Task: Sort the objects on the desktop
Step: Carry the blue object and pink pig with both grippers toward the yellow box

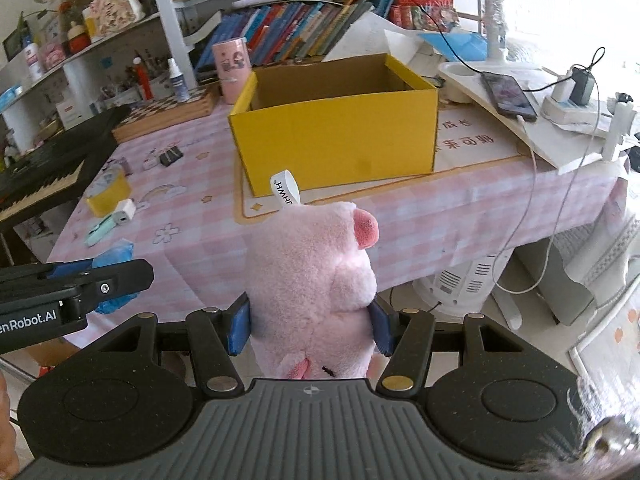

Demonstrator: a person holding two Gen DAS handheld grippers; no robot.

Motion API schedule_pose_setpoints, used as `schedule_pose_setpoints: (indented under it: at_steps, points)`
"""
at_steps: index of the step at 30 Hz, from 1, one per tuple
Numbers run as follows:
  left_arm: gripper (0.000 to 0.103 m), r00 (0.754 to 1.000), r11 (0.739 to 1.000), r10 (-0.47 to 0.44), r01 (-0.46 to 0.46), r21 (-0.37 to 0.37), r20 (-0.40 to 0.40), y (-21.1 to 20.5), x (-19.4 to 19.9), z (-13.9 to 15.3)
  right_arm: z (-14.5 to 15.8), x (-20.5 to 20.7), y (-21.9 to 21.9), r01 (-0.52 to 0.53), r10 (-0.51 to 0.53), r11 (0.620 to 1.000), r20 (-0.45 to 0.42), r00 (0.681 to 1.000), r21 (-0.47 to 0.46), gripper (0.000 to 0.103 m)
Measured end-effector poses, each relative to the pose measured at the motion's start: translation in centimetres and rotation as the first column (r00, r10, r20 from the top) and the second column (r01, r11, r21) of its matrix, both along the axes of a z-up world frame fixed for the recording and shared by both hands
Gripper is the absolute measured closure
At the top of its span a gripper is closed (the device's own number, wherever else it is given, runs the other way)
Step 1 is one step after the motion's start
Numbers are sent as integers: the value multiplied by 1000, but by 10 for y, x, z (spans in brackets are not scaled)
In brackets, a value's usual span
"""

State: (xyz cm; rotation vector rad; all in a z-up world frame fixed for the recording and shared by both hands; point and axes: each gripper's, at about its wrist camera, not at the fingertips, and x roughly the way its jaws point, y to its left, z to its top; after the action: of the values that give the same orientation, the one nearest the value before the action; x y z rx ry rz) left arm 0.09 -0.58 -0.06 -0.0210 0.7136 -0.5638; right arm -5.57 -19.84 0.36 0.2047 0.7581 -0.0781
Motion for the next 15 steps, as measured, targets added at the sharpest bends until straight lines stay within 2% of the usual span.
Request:
schedule_pose_setpoints:
  at_steps: [15]
  points:
    - [65,1000,1000,-22,22,3,-16,-29,28,-4,-3,26,-24,10,-10,1000,-29,1000,5,48]
